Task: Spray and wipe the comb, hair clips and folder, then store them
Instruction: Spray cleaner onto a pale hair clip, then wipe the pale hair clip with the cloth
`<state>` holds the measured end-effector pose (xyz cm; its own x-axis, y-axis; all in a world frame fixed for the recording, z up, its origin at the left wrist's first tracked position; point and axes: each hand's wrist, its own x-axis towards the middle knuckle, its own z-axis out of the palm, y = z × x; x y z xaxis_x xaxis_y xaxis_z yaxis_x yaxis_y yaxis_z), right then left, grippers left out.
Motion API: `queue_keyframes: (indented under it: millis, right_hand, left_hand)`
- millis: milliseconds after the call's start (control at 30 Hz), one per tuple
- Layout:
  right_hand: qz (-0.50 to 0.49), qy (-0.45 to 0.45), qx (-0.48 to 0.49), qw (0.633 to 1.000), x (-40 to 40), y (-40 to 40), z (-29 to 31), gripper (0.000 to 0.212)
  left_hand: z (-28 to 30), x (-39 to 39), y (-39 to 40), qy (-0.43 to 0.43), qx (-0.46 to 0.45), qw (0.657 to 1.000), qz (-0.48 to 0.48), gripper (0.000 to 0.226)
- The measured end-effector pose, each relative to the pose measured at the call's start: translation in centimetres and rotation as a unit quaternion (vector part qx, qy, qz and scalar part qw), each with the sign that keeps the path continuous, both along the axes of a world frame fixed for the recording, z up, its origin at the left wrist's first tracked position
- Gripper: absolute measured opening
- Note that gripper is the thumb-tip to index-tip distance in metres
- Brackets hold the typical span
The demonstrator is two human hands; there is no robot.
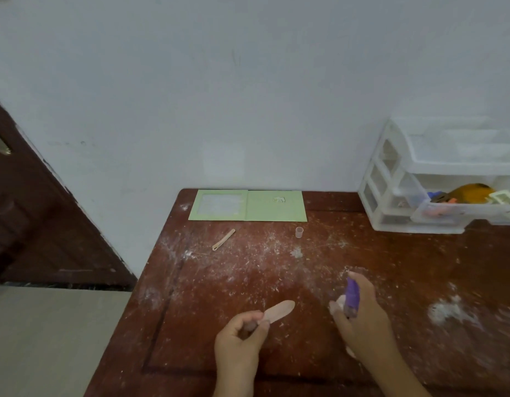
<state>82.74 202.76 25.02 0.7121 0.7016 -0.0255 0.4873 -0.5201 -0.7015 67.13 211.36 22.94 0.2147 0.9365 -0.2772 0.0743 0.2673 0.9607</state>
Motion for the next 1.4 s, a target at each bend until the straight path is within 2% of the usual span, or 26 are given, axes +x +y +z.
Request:
queue_keyframes:
  millis: [67,167,300,400,467,533,600,667,700,767,800,867,900,933,1000,1067,1133,1167,1267,1333,1400]
  right_hand:
    - [-0.073,0.022,0.035,0.997,2.2,-1.5,-0.1,0.061]
    - [-0.177,-0.006,0.077,0.981,5.7,-4.2,-0.2,0.066]
    - [-0.283,0.029,0.085,0.955,9.1,-7.5,-2.1,0.061]
    - [-0.322,0.046,0.083,0.942,9.8,-9.1,-3.9,0.060]
    - [-0.334,0.065,0.086,0.936,9.9,-9.4,-4.4,0.068]
    - [-0.336,0.036,0.076,0.938,9.7,-9.8,-4.6,0.075]
    - [-0.289,-0.116,0.115,0.943,9.2,-10.0,-4.6,0.065]
    - [-0.184,-0.255,0.199,0.928,7.3,-9.0,-4.2,0.046]
    - [-0.113,-0.275,0.222,0.929,6.3,-7.9,-4.3,0.041]
    - [-0.010,-0.291,0.167,0.942,4.8,-5.1,-4.9,0.038]
    - [0.012,-0.295,0.089,0.951,4.4,-3.8,-5.8,0.036]
    - [0.044,-0.225,-0.085,0.970,4.2,-1.7,-6.4,0.037]
    - [0.066,-0.200,-0.147,0.966,4.5,-1.2,-6.9,0.037]
    - [0.080,-0.184,-0.165,0.966,4.8,-1.0,-7.2,0.036]
    - [0.088,-0.125,-0.122,0.981,5.4,-1.4,-7.0,0.033]
    - [0.093,-0.055,-0.011,0.994,5.7,-2.6,-6.0,0.032]
    - [0.135,0.000,0.098,0.986,5.0,-3.8,-4.2,0.033]
    - [0.181,-0.007,0.131,0.975,4.3,-4.1,-3.3,0.035]
    - [0.324,-0.109,0.142,0.929,2.9,-4.7,-3.1,0.034]
    - [0.334,-0.121,0.124,0.927,2.6,-4.8,-3.2,0.043]
    - [0.304,-0.135,0.127,0.934,2.4,-5.0,-3.1,0.039]
  left_hand:
    - [0.2,0.5,0.2,-0.029,-0.053,0.998,0.002,0.024]
    - [-0.1,1.1,0.1,-0.057,-0.100,0.993,-0.004,0.020]
    - [-1.3,2.1,-0.5,-0.043,-0.125,0.991,-0.031,0.016]
    - [-2.0,2.8,-1.3,0.000,-0.115,0.992,-0.041,0.010]
    - [-2.0,3.3,-1.7,0.006,-0.116,0.992,-0.040,0.010]
    - [-1.9,3.8,-2.1,0.002,-0.127,0.991,-0.041,0.010]
    - [-1.8,4.1,-2.4,-0.018,-0.153,0.987,-0.039,0.012]
    - [-1.7,4.3,-2.9,-0.035,-0.178,0.983,-0.037,0.016]
    - [-1.6,4.5,-3.2,-0.040,-0.185,0.981,-0.036,0.017]
    - [-1.5,4.8,-3.9,-0.045,-0.200,0.978,-0.031,0.017]
    - [-1.4,4.9,-4.2,-0.047,-0.207,0.977,-0.026,0.018]
    - [-1.2,4.9,-4.6,-0.052,-0.218,0.974,-0.014,0.017]
    - [-1.2,4.8,-4.8,-0.054,-0.221,0.974,-0.006,0.017]
    - [-1.2,4.6,-4.9,-0.056,-0.220,0.974,0.003,0.017]
    - [-1.2,4.4,-5.0,-0.057,-0.216,0.974,0.022,0.019]
    - [-1.3,4.4,-5.2,-0.054,-0.209,0.976,0.037,0.022]
    - [-1.0,4.7,-5.6,-0.055,-0.195,0.978,0.039,0.025]
    - [-0.6,5.0,-5.9,-0.063,-0.188,0.980,0.032,0.025]
    - [0.9,5.8,-6.9,-0.105,-0.167,0.980,-0.016,0.020]
    - [1.9,6.2,-7.4,-0.131,-0.158,0.978,-0.036,0.022]
    - [2.4,6.3,-7.9,-0.137,-0.160,0.977,-0.039,0.026]
